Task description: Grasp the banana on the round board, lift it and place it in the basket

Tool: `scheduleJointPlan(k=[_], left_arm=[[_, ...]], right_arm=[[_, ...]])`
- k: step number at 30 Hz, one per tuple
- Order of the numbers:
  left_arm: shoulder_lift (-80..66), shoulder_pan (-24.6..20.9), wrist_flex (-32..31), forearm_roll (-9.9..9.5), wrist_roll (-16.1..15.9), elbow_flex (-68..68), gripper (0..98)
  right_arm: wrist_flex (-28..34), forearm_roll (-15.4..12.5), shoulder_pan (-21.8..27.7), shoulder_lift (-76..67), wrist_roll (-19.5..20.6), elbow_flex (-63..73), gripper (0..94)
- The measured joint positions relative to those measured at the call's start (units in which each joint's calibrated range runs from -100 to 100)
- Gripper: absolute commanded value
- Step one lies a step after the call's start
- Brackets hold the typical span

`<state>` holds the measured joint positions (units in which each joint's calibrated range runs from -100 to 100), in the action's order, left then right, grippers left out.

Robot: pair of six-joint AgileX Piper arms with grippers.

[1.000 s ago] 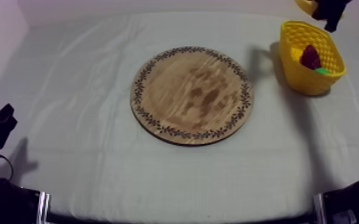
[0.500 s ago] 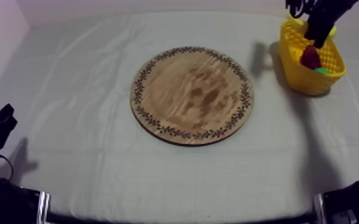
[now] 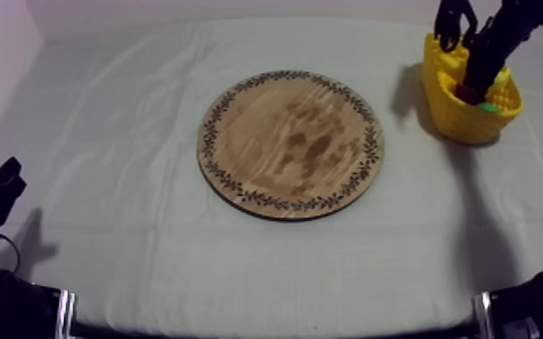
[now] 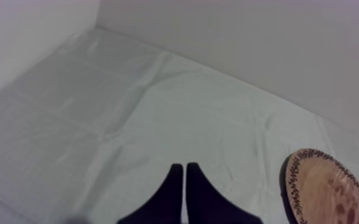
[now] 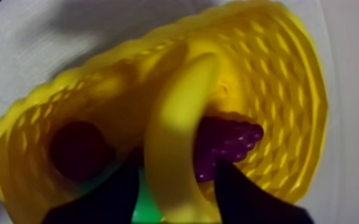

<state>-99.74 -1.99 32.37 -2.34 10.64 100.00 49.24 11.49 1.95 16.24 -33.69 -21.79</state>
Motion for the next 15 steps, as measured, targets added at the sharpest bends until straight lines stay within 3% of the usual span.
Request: scheduleJointPlan(k=[2, 4, 10, 15], left_arm=[[0.00, 0.00, 0.00, 0.00, 0.00, 0.00, 0.1], [0.00, 0.00, 0.00, 0.00, 0.00, 0.00, 0.1], [0.00, 0.00, 0.00, 0.00, 0.00, 0.00, 0.1], [0.00, 0.00, 0.00, 0.00, 0.00, 0.00, 0.1]], right_arm=[[-0.39, 0.00, 0.02, -0.46, 0.06, -1.16, 61.0], [-1.33, -0.38, 0.02, -1.07, 0.03, -1.69, 56.8], [-1.36, -2.91, -0.16, -4.02, 0.62, -2.08, 17.1], [-3.88, -5.12, -0.16, -9.42, 1.81, -6.69, 3.9]])
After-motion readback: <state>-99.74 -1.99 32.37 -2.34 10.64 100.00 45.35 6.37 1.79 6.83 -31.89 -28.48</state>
